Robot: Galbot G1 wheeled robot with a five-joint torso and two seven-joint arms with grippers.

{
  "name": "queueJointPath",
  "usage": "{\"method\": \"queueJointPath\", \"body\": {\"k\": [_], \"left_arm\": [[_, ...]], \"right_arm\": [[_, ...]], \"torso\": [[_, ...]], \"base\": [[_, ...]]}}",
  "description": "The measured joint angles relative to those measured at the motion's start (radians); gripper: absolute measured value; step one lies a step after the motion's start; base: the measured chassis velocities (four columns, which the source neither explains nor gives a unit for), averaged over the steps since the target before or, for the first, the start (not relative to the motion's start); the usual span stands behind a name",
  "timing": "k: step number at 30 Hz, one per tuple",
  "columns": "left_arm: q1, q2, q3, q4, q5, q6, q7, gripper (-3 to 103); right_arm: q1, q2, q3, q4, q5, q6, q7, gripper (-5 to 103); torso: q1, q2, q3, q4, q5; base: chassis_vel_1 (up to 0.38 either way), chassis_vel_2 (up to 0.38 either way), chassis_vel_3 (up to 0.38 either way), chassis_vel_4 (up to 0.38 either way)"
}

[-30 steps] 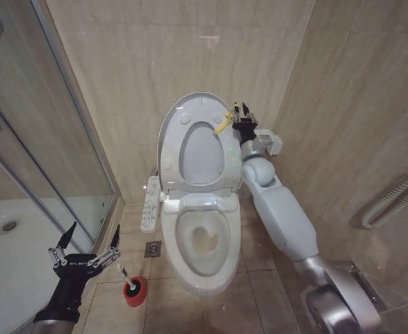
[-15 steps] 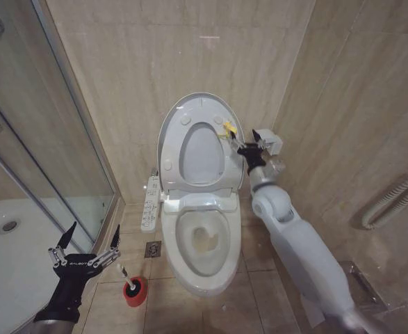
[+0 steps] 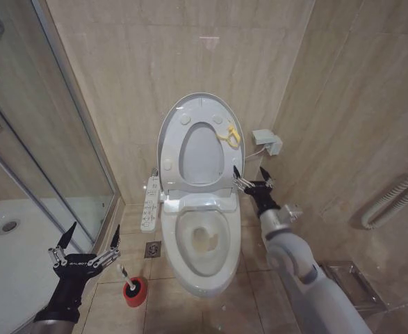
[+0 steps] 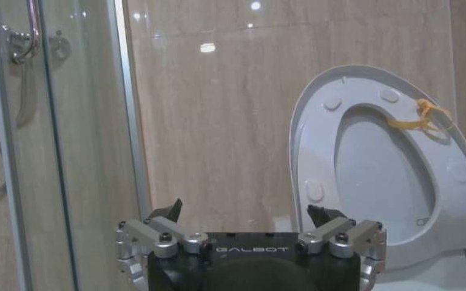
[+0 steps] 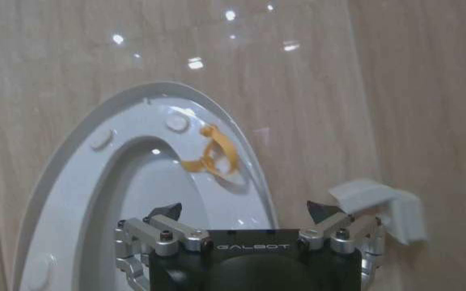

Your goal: Open the toilet lid, clean the toilet bowl with a toilet brush, close the toilet lid, and flush.

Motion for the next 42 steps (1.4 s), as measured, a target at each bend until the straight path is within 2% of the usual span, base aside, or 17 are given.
{"method": "queueJointPath", "body": {"k": [4,7,8,11,12,15,16,18,25,27,31,42], "left_arm": [[0.000,0.000,0.000,0.000,0.000,0.000,0.000,100],[0.000,0.000,0.000,0.000,0.000,0.000,0.000,100],[0.000,0.000,0.000,0.000,0.000,0.000,0.000,100],[0.000,0.000,0.000,0.000,0.000,0.000,0.000,100],[0.000,0.000,0.000,0.000,0.000,0.000,0.000,100],[0.000,0.000,0.000,0.000,0.000,0.000,0.000,100],[0.000,0.000,0.000,0.000,0.000,0.000,0.000,100],[0.000,0.000,0.000,0.000,0.000,0.000,0.000,100],[0.000,0.000,0.000,0.000,0.000,0.000,0.000,100],[0.000,0.000,0.000,0.000,0.000,0.000,0.000,100],[0.000,0.000,0.000,0.000,0.000,0.000,0.000,100],[0.000,0.000,0.000,0.000,0.000,0.000,0.000,100]], "right_arm": [[-0.123,0.017,0.044,0.064,-0.034,-0.014,0.002,100],[-0.272,0.038,0.082,0.154,-0.105,-0.016,-0.005,100],[-0.272,0.038,0.082,0.154,-0.105,-0.016,-0.005,100],[-0.410,0.089,0.115,0.246,-0.186,-0.008,-0.033,100],[-0.410,0.089,0.115,0.246,-0.186,-0.008,-0.033,100],[-0.561,0.146,0.146,0.306,-0.270,0.040,-0.074,100],[-0.561,0.146,0.146,0.306,-0.270,0.040,-0.074,100],[-0.645,0.170,0.179,0.331,-0.301,0.084,-0.112,100],[-0.739,0.218,0.236,0.380,-0.310,0.134,-0.143,100],[-0.759,0.253,0.241,0.386,-0.317,0.166,-0.154,100],[-0.775,0.282,0.228,0.395,-0.323,0.182,-0.179,100],[-0.782,0.293,0.226,0.401,-0.325,0.184,-0.196,100]], "torso": [[0.000,0.000,0.000,-0.0003,0.0002],[0.000,0.000,0.000,-0.0005,0.0002],[0.000,0.000,0.000,-0.0005,0.0002],[0.000,0.000,0.000,-0.0003,0.0000],[0.000,0.000,0.000,-0.0003,0.0000],[0.000,0.000,0.000,-0.0007,-0.0001],[0.000,0.000,0.000,-0.0007,-0.0001],[0.000,0.000,0.000,-0.0005,-0.0001],[0.000,0.000,0.000,-0.0003,-0.0002],[0.000,0.000,0.000,-0.0003,0.0000],[0.000,0.000,0.000,-0.0004,-0.0002],[0.000,0.000,0.000,-0.0004,0.0000]], "base": [[0.000,0.000,0.000,0.000],[0.000,0.000,0.000,0.000],[0.000,0.000,0.000,0.000],[0.000,0.000,0.000,0.000],[0.000,0.000,0.000,0.000],[0.000,0.000,0.000,0.000],[0.000,0.000,0.000,0.000],[0.000,0.000,0.000,0.000],[0.000,0.000,0.000,0.000],[0.000,0.000,0.000,0.000],[0.000,0.000,0.000,0.000],[0.000,0.000,0.000,0.000]]}}
